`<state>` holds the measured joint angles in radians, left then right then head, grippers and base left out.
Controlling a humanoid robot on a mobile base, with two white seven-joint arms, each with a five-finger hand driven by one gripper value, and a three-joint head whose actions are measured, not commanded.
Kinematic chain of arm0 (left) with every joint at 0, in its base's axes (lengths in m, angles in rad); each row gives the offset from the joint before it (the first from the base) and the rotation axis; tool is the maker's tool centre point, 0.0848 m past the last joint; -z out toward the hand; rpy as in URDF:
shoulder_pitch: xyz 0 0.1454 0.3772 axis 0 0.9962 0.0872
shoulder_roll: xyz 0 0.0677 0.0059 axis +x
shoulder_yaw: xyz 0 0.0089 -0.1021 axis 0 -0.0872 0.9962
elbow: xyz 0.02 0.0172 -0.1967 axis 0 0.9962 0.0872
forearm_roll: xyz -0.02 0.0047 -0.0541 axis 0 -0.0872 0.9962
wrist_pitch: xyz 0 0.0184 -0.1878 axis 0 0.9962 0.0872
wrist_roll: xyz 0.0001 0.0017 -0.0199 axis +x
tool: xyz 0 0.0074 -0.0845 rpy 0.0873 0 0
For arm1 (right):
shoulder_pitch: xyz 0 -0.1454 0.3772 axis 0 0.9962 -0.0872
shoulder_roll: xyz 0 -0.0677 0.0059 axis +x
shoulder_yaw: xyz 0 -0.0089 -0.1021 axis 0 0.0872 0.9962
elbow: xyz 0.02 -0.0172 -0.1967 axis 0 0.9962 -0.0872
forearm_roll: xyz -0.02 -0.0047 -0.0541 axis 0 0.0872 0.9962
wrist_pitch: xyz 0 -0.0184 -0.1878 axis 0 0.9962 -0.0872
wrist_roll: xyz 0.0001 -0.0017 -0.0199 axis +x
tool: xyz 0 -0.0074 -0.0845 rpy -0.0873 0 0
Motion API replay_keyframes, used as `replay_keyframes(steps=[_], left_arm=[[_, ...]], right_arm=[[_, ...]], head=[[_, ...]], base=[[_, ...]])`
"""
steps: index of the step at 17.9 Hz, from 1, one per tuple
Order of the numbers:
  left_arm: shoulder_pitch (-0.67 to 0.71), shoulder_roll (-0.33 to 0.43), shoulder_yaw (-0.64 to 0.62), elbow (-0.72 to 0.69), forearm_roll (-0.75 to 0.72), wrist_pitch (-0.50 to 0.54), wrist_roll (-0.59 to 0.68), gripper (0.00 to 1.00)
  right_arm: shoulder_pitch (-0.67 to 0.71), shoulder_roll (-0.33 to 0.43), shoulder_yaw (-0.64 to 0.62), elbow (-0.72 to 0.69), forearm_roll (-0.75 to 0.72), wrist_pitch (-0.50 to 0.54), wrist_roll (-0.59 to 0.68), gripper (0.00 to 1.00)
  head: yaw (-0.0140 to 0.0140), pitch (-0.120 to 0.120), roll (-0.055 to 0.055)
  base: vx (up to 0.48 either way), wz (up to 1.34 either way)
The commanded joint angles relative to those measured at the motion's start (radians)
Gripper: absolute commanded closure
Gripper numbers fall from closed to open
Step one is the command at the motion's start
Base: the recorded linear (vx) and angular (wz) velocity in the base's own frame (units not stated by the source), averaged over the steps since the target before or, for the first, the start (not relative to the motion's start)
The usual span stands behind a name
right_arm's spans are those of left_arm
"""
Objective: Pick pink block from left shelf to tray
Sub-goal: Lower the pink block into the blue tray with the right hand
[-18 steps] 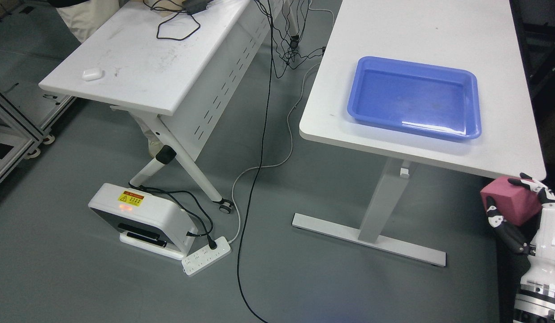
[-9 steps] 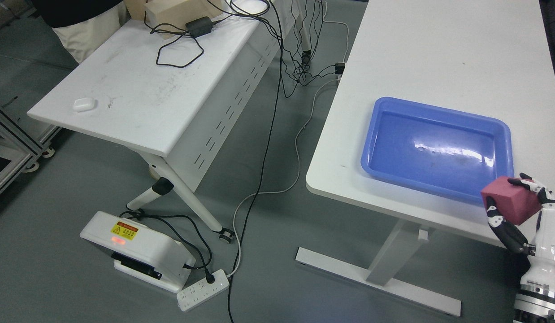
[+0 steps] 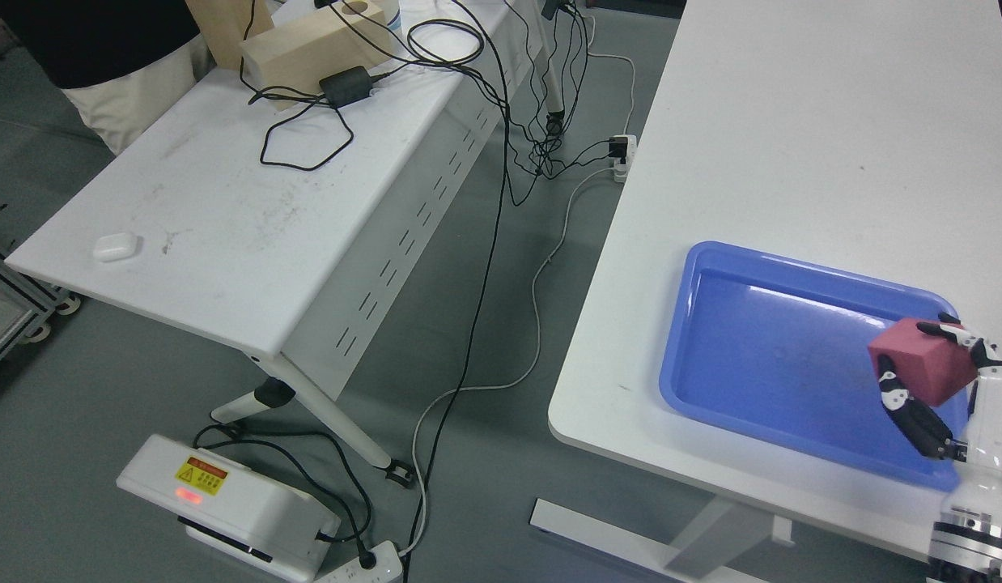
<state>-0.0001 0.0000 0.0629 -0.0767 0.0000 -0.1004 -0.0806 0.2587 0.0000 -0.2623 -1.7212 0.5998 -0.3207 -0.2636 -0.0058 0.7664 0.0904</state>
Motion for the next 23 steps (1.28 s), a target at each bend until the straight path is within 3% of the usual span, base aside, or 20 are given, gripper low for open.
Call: replay_keyframes(steps=[1, 5, 8, 12, 16, 20, 23], left_arm=[[0.009, 0.017, 0.000, 0.000, -0.002, -0.001, 0.001, 0.00], [0.009, 0.017, 0.000, 0.000, -0.002, -0.001, 0.001, 0.00], [0.009, 0.017, 0.000, 0.000, -0.002, -0.001, 0.001, 0.00], [0.009, 0.017, 0.000, 0.000, -0.002, -0.001, 0.001, 0.00], [0.009, 0.017, 0.000, 0.000, -0.002, -0.001, 0.001, 0.00], [0.009, 0.017, 0.000, 0.000, -0.002, -0.001, 0.001, 0.00], [0.009, 0.017, 0.000, 0.000, -0.002, -0.001, 0.001, 0.00]], right_arm=[[0.001, -0.018, 0.006, 0.000, 0.000, 0.000, 0.006, 0.93], [0.001, -0.018, 0.012, 0.005, 0.000, 0.012, 0.073, 0.74], [0.001, -0.018, 0.014, 0.005, -0.043, 0.035, 0.145, 0.53], [-0.001, -0.018, 0.014, 0.005, -0.103, 0.038, 0.202, 0.40], [0.001, -0.018, 0.014, 0.005, -0.116, 0.057, 0.207, 0.20], [0.004, -0.018, 0.014, 0.005, -0.290, 0.057, 0.240, 0.01], [-0.001, -0.018, 0.014, 0.005, -0.325, 0.048, 0.239, 0.00]], head=[[0.0000, 0.000, 0.000], [0.0000, 0.000, 0.000], [0.0000, 0.000, 0.000], [0.0000, 0.000, 0.000], [0.0000, 0.000, 0.000], [0.0000, 0.000, 0.000], [0.0000, 0.000, 0.000]], base=[[0.182, -0.03], [0.150, -0.04], [0.065, 0.04], [-0.007, -0.01], [-0.017, -0.01], [-0.012, 0.00], [-0.017, 0.00]])
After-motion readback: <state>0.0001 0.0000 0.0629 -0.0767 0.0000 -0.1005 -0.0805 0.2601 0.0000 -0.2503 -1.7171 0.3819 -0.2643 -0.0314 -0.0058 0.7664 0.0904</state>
